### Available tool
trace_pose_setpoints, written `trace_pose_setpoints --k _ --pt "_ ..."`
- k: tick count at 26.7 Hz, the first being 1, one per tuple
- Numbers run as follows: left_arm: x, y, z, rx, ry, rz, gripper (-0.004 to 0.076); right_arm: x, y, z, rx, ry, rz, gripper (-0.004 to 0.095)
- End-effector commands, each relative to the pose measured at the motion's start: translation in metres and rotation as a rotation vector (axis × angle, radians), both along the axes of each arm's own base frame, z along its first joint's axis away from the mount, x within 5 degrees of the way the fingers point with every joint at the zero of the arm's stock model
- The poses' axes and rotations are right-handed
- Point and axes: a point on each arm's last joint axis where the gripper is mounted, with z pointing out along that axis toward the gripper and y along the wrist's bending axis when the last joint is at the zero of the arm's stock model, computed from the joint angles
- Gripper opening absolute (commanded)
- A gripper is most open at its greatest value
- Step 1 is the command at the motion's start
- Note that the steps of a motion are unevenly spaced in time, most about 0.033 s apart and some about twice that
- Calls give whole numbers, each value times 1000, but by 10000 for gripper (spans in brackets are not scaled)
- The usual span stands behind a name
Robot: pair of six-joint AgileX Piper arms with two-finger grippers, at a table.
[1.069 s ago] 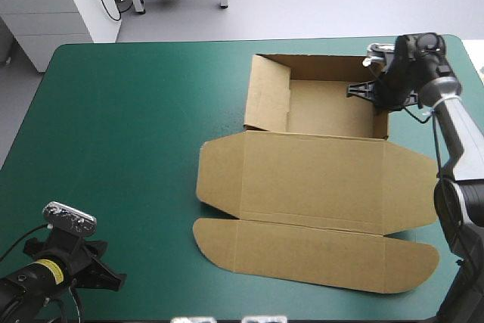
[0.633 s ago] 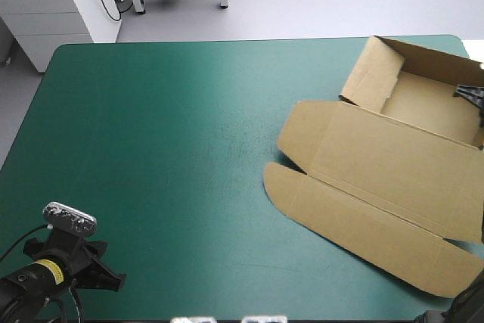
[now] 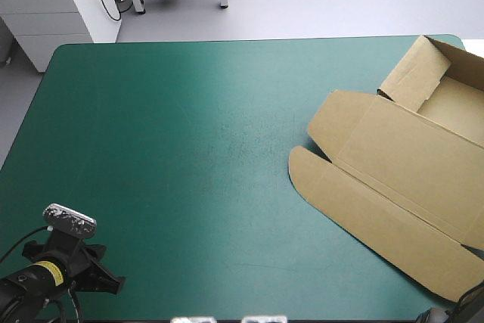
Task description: Fold the box
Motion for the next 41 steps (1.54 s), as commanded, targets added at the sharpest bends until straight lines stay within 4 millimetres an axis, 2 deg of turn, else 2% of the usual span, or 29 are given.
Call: trace_pose_setpoints --k 1,2,4,12,21,24,29,33,36,41 --pt "1 -1 7 -13 -19 -2 -8 -9 3 31 -71 -61 24 199" --pt "0 0 6 -5 -5 0 -8 -8 3 31 -64 -69 23 290" --pt "-1 0 6 -1 3 1 -8 -8 4 31 -60 -74 23 337" --pt "-1 0 5 1 9 1 -8 -13 8 36 -42 -60 35 337" --pt "-1 0 5 2 10 1 -8 -43 39 95 -85 -222 66 334" --pt "-2 1 5 5 18 2 -8 -56 54 108 -65 -279 82 314" --pt "-3 1 4 12 33 3 -8 -82 83 132 -52 -377 134 198" --pt "-3 1 4 4 32 8 -8 -101 107 142 3 -456 166 144" --pt "-3 1 4 -5 35 21 -8 -110 139 143 42 -490 267 121" --pt "-1 0 6 -15 13 19 -8 -132 199 139 -22 -449 514 114"
